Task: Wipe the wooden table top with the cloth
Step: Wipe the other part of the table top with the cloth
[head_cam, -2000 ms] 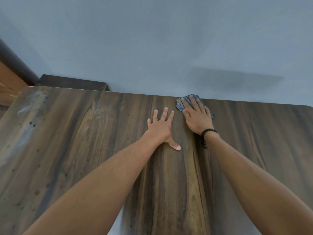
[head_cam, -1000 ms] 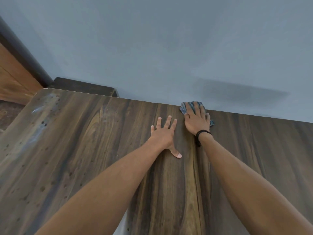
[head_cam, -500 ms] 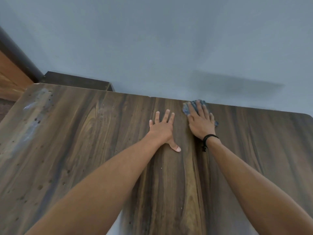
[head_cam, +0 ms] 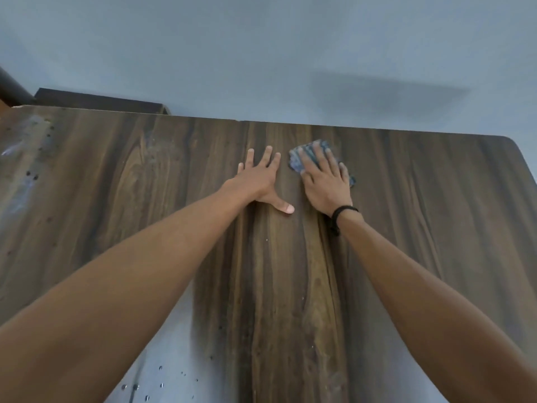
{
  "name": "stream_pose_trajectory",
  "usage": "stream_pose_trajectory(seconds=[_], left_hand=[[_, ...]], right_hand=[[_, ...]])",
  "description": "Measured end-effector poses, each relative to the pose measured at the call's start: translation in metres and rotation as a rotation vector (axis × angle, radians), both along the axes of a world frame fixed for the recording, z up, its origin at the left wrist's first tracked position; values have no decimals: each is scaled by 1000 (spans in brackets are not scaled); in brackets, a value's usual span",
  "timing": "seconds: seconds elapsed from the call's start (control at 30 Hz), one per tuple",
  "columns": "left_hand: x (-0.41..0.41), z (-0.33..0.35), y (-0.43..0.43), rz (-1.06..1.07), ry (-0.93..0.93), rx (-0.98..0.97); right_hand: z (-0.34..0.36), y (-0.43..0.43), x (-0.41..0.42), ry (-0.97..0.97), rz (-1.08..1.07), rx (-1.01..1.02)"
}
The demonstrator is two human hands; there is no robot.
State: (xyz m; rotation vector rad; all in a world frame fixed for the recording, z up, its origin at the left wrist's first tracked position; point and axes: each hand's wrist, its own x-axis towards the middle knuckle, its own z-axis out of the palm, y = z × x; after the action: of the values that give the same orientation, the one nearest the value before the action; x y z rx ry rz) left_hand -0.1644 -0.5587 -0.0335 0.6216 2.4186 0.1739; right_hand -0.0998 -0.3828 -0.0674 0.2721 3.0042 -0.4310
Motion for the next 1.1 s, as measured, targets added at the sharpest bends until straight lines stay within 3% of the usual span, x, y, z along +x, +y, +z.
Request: stream_pose_trajectory(seconds=[0.07, 0.17, 0.3, 0.43, 0.53, 0.67, 0.77, 0.9, 1.0, 1.1], left_hand=[[5, -2, -13, -25, -10, -12], [14, -1, -31, -45, 18, -45], [23, -4, -38, -54, 40, -54], [29, -6, -47, -30, 11, -54], [34, -12, -49, -23, 17, -35], [37, -15, -54, 11, 10, 10], [36, -14, -53, 7, 31, 26], [37, -14, -57, 12, 49, 30], [40, -11, -57, 31, 62, 29], [44, -8, -59, 51, 87, 37]], right_hand=[[-3, 8, 10, 5, 54, 4], [1, -1, 5, -12, -144, -59], [-7, -19, 26, -13, 37, 0], [0, -25, 27, -50, -130, -46], [-4, -37, 51, -12, 5, -2], [-4, -39, 79, 16, -171, -30], [-7, -45, 98, -12, -24, -4], [-9, -48, 130, 45, -211, -37], [-11, -55, 161, 20, -80, -17], [-7, -63, 180, 34, -259, -33]])
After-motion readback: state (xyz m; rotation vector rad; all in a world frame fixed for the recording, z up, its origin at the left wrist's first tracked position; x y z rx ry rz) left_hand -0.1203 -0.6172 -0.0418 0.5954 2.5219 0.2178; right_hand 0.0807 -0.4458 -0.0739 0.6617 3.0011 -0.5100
